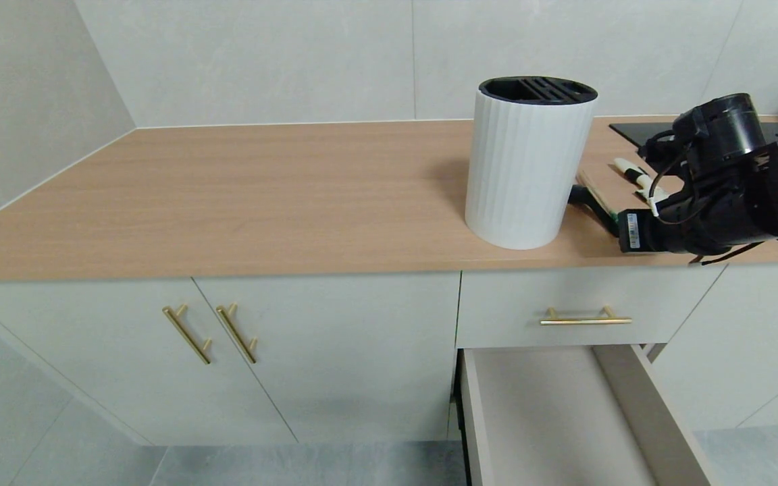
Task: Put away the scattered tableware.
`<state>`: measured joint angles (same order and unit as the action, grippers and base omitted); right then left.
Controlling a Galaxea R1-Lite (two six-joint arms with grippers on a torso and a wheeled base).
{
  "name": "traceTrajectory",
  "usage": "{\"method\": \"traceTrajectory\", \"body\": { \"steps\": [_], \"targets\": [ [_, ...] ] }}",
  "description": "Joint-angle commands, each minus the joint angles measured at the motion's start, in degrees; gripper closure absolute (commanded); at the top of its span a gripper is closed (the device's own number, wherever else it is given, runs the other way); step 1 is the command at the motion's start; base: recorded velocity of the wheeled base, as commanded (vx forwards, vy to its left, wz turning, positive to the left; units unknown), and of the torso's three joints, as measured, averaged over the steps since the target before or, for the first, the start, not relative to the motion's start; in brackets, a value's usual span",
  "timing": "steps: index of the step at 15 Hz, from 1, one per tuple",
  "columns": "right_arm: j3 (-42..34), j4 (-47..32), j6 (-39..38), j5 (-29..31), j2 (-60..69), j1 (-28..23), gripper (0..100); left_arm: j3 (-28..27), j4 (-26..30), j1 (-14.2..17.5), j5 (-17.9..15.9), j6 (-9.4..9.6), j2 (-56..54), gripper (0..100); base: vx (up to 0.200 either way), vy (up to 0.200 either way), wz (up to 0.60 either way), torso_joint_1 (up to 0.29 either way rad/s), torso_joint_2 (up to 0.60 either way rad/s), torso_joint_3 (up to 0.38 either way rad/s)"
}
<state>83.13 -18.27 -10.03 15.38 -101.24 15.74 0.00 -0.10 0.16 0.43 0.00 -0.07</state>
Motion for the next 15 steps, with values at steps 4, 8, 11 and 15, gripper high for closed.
{"method": "traceTrajectory", "body": {
  "steps": [4, 8, 11, 15],
  "targets": [
    [-2.36, -0.36, -0.95, 0.96, 9.4, 0.26, 100, 0.0, -0.08, 0.02, 0.01, 0.0, 0.07, 0, 0.0, 0.0, 0.0, 0.0, 0.0, 0.0],
    [-9.48, -0.53, -1.31, 0.96, 20.3, 1.4, 100, 0.0, 0.01, 0.02, 0.01, 0.0, 0.07, 0, 0.0, 0.0, 0.0, 0.0, 0.0, 0.0],
    [-16.51, -0.27, -1.66, 0.08, 26.45, 1.4, 100, 0.0, -0.08, 0.02, 0.01, 0.0, 0.07, 0, 0.0, 0.0, 0.0, 0.0, 0.0, 0.0],
    [-23.01, -0.71, -3.41, -3.52, 34.18, 1.84, 100, 0.0, 0.01, 0.02, 0.01, 0.0, 0.07, 0, 0.0, 0.0, 0.0, 0.0, 0.0, 0.0]
  ]
}}
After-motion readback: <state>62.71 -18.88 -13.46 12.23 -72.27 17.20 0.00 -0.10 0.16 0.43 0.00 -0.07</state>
